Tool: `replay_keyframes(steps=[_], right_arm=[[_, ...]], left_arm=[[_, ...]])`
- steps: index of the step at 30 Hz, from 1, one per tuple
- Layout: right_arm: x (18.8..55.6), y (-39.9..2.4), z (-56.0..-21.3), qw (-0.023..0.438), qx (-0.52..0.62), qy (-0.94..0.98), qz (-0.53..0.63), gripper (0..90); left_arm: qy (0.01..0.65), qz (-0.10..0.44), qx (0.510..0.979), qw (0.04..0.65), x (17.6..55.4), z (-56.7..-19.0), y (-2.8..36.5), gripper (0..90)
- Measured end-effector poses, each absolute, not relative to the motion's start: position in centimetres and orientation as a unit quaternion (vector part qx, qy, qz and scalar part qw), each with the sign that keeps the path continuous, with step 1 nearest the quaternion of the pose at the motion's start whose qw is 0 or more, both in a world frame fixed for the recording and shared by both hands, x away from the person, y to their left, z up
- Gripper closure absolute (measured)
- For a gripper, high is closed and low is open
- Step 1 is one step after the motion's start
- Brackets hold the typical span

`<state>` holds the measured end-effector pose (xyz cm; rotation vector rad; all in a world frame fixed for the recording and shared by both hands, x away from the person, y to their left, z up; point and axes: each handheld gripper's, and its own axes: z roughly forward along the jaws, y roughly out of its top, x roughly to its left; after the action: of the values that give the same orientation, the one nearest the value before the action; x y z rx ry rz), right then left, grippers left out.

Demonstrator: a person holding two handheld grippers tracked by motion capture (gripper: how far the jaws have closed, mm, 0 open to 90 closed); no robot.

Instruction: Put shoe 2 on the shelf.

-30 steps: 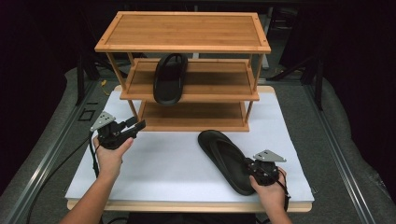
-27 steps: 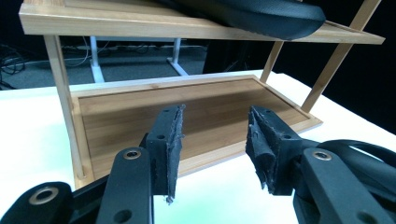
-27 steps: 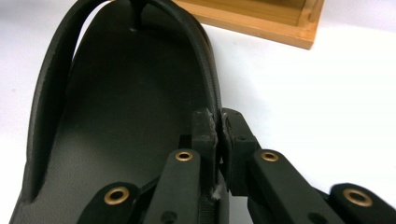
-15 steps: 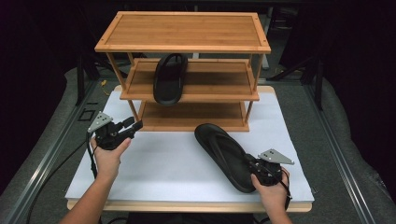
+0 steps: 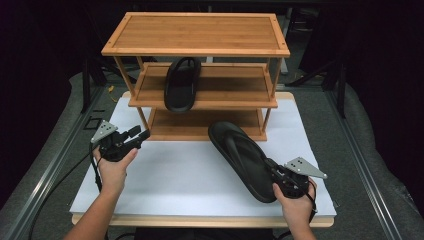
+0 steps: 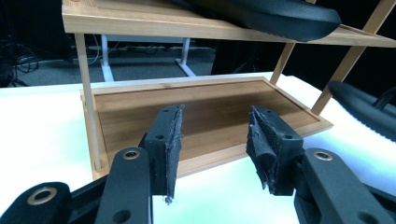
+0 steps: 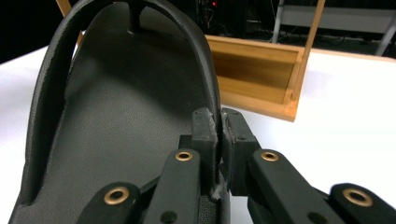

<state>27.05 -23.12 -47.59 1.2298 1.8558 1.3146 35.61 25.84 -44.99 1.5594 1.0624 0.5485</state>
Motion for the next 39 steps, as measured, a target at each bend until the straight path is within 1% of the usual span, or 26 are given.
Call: replay_keyframes(steps=[10,21,31,39], right_arm=[[26.6,-22.9,-46.0,0.288,0.442,0.672,0.519,84.7],[27.2,-23.4,-44.0,0.284,0.444,0.658,0.538,84.7],[29.3,-23.4,-42.2,0.285,0.448,0.643,0.551,84.7],[32.0,-22.6,-40.6,0.295,0.45,0.643,0.546,84.7]], left_arm=[[0.453,0.237,0.655,0.557,35.3,-44.9,26.1,54.2],[0.456,0.237,0.652,0.557,35.2,-44.8,26.3,53.6],[0.456,0.235,0.653,0.557,35.3,-44.9,26.3,53.6],[0.455,0.236,0.654,0.556,35.3,-44.9,26.3,53.6]])
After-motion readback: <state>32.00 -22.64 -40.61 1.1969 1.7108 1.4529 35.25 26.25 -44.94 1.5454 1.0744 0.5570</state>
